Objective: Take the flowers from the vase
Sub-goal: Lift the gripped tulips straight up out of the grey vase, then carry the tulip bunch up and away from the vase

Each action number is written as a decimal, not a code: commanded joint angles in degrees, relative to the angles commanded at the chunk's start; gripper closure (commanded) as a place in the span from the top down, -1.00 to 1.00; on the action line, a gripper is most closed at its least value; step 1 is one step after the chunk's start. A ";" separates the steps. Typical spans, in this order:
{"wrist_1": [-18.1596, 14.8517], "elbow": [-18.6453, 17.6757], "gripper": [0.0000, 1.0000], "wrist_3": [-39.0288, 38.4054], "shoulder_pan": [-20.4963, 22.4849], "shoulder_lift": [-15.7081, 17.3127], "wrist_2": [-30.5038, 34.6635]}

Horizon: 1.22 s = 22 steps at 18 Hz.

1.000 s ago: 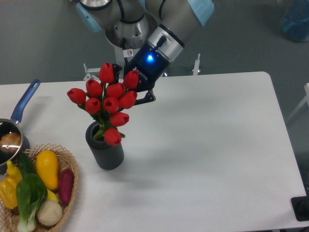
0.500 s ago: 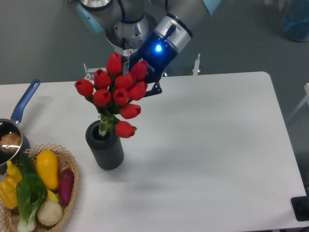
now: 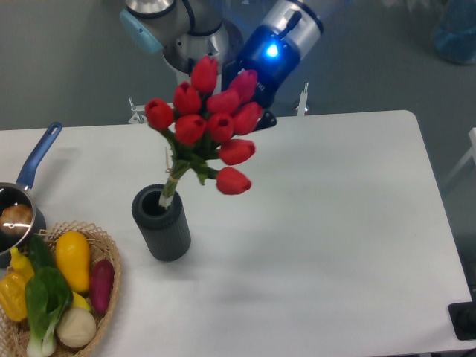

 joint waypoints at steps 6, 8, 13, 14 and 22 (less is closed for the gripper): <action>0.36 0.18 -0.89 11.06 1.76 -0.09 9.39; 0.27 0.36 -0.87 17.20 1.94 -0.35 12.20; 0.18 3.42 -0.80 21.80 1.50 -2.89 22.83; 0.18 4.48 -0.80 21.89 1.24 -3.77 25.38; -2.10 10.99 -0.83 24.97 -4.22 -8.17 46.03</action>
